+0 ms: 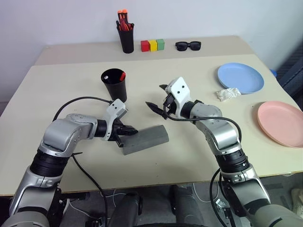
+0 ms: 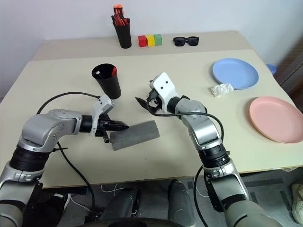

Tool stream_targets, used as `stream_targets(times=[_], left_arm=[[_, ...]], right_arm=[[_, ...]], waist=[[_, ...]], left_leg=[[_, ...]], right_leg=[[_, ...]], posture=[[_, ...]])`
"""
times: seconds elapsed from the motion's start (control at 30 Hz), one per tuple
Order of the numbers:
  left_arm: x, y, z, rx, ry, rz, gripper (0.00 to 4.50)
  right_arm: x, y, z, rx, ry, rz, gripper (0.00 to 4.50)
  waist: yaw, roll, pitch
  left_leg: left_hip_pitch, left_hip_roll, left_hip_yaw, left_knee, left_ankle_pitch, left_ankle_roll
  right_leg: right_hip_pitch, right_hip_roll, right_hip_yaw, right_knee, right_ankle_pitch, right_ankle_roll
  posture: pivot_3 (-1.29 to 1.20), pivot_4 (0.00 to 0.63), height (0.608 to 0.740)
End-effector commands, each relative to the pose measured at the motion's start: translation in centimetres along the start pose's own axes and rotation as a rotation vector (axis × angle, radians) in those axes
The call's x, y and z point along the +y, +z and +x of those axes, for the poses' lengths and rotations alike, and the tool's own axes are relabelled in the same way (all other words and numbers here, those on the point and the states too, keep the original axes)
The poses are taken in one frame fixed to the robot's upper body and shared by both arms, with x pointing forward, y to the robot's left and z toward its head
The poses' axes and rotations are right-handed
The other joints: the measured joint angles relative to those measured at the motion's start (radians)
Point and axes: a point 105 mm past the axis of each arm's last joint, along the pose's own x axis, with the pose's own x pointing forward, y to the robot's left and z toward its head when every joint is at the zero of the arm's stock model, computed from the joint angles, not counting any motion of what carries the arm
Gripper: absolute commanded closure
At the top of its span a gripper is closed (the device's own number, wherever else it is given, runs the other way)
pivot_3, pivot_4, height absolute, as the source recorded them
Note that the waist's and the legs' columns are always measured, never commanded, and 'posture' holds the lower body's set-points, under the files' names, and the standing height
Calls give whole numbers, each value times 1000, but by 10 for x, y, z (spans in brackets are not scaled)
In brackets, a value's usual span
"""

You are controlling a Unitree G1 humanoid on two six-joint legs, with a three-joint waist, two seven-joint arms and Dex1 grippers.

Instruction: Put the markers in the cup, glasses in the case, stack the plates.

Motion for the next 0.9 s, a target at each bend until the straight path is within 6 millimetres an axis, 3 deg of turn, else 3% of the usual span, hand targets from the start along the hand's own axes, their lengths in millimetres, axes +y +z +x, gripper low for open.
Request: stream_targets(times=[0.03, 0.17, 0.37, 0.53, 0.67, 0.9], left_arm=[[14, 37, -10, -216, 107, 141, 4471], [11, 53, -21, -330, 73, 126, 3267], [4, 66, -32, -440, 1, 194, 113], [-5, 77, -38, -507, -71, 285, 45], [-12, 89, -42, -614, -114, 329, 45], [-18, 88, -43, -653, -172, 359, 45]], right_arm=[[-29, 18, -8, -71, -115, -32, 96], [-69, 3, -42, 5, -224, -83, 96], [-123, -24, -113, 180, -399, -29, 96], [-160, -48, -182, 375, -620, 32, 96], [-173, -77, -230, 552, -777, 64, 96], [-166, -112, -256, 657, -830, 191, 96]], waist=[[4, 0, 0], [6, 0, 0], [5, 0, 0], [5, 0, 0], [7, 0, 0], [1, 1, 0]], left_leg=[[0, 0, 0, 0, 0, 0], [-1, 0, 0, 0, 0, 0], [-1, 0, 1, 0, 0, 1], [-1, 0, 2, 0, 0, 1], [0, 0, 3, 1, -1, 2], [1, 0, 4, 1, -1, 2]], right_leg=[[0, 0, 0, 0, 0, 0], [0, 0, 0, -1, 0, 0], [1, -1, 0, -2, 0, 0], [1, -1, 0, -2, 0, 0], [3, -1, 0, -3, 0, 0], [3, -1, 2, -3, 0, 0]], posture=[[0, 150, 740], [0, 150, 740], [0, 150, 740], [0, 150, 740], [0, 150, 740], [0, 150, 740]])
